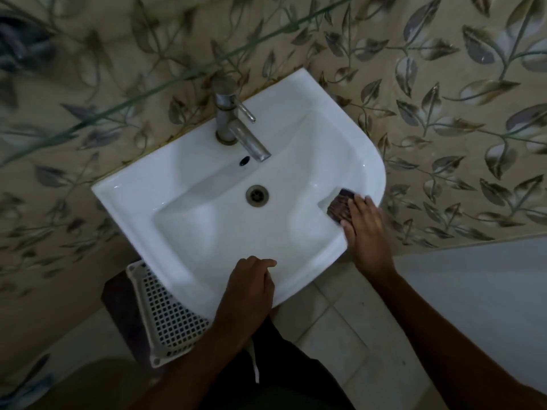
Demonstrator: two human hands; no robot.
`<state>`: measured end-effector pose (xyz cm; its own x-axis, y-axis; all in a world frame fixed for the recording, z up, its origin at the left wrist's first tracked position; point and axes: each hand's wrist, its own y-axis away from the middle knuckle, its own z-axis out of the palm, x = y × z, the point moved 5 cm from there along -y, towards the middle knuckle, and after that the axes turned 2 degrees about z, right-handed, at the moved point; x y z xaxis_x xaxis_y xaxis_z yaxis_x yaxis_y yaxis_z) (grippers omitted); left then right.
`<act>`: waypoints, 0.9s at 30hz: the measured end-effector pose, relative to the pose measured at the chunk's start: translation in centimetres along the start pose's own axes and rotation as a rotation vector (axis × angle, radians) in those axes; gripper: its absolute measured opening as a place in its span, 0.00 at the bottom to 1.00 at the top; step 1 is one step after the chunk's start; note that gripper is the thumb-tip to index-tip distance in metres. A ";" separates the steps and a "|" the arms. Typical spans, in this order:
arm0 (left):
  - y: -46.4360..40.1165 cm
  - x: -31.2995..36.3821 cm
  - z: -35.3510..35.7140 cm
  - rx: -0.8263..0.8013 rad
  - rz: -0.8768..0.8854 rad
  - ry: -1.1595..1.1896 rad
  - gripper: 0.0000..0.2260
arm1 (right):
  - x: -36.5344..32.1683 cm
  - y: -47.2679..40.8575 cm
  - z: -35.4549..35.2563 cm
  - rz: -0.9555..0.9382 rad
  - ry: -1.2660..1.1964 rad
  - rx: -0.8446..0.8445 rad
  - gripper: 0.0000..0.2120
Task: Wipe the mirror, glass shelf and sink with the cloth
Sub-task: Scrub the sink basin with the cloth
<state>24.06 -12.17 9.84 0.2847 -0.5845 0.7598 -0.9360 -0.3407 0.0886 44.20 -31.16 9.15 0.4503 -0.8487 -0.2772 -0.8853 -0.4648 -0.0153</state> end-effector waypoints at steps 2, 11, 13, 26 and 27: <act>1.5 -0.4 -1.0 0.040 0.012 -0.079 0.11 | -3.4 3.2 0.5 -0.021 -0.035 -0.035 0.24; 8.4 -4.4 -6.4 0.280 -0.141 -0.123 0.10 | -21.4 12.5 4.6 -0.338 -0.079 -0.382 0.26; 9.1 -5.1 -7.4 0.332 -0.221 -0.006 0.11 | -23.1 12.7 5.8 -0.296 -0.114 -0.479 0.31; 9.0 -7.5 -11.4 0.446 -0.260 0.079 0.06 | -28.0 10.3 7.8 -0.354 -0.367 -0.442 0.31; 8.7 -7.4 -11.6 0.453 -0.250 0.079 0.06 | -29.5 9.1 8.2 -0.373 -0.415 -0.450 0.31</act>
<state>11.38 -2.26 12.44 0.4554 -0.3928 0.7989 -0.6529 -0.7574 -0.0002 21.91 -8.24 9.31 0.5534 -0.4887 -0.6745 -0.5070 -0.8401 0.1928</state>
